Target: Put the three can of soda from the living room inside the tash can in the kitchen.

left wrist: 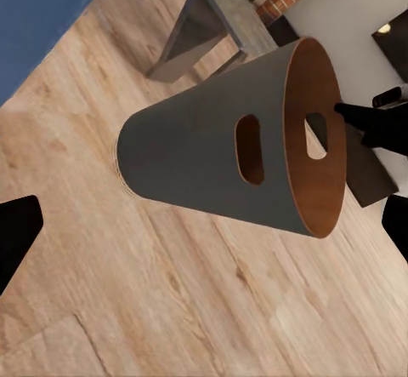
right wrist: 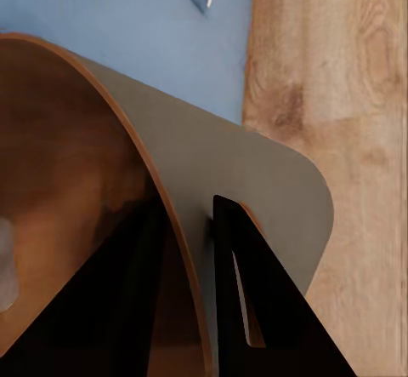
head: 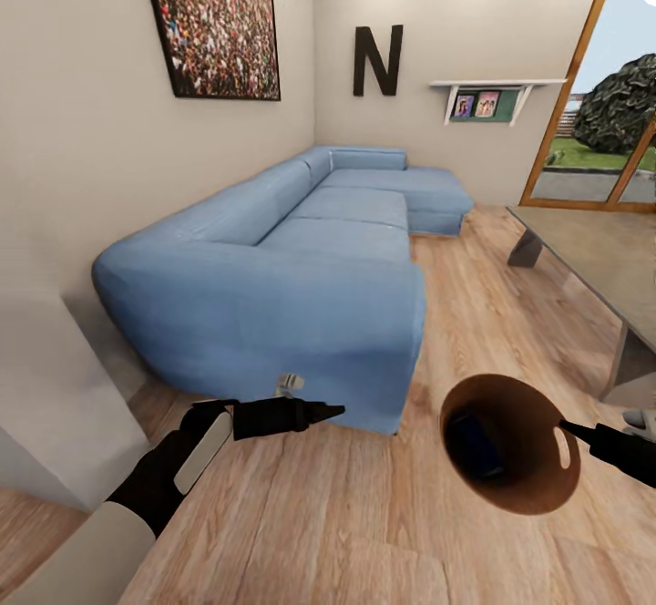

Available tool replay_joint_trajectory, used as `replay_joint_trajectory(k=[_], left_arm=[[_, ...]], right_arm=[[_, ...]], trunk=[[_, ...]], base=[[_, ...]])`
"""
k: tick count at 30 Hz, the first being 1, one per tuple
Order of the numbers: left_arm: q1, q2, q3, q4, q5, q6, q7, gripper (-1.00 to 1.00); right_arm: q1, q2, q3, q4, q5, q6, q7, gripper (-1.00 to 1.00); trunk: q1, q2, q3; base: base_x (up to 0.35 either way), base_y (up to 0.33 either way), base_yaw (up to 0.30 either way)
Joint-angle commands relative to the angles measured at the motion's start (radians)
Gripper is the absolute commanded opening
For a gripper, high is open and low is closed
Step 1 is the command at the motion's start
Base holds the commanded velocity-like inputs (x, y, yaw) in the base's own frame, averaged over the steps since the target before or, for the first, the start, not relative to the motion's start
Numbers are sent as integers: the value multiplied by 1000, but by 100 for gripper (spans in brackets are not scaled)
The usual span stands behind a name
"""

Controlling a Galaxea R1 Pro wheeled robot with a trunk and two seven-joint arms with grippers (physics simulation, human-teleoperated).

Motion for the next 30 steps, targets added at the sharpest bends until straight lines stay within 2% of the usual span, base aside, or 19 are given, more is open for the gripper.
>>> replay_joint_trajectory(k=[1,9,11,12,14,30], left_arm=[[0,0,0,0,-3,0,0,100],[0,0,2,1,-12,-13,0,100],[0,1,2,1,-12,-24,0,100],[0,1,3,2,-12,-31,0,100],[0,1,2,2,-12,-34,0,100],[0,1,3,2,-13,-35,0,100]], right_arm=[[0,0,0,-1,-26,15,2,-100],[0,1,-5,-1,-26,15,6,-100],[0,1,-30,-1,-26,15,8,-100],[0,1,-61,-1,-27,15,22,-100],[0,2,-79,-1,-26,15,51,-100],[0,2,-99,-2,-23,15,68,-100]], trunk=[[0,0,2],[0,0,6],[0,0,7],[0,0,8],[0,0,9],[0,0,23]], base=[[-13,-339,0],[-3,-341,-36],[0,-340,-210],[0,-333,-246],[0,-328,-256],[0,-325,-258]])
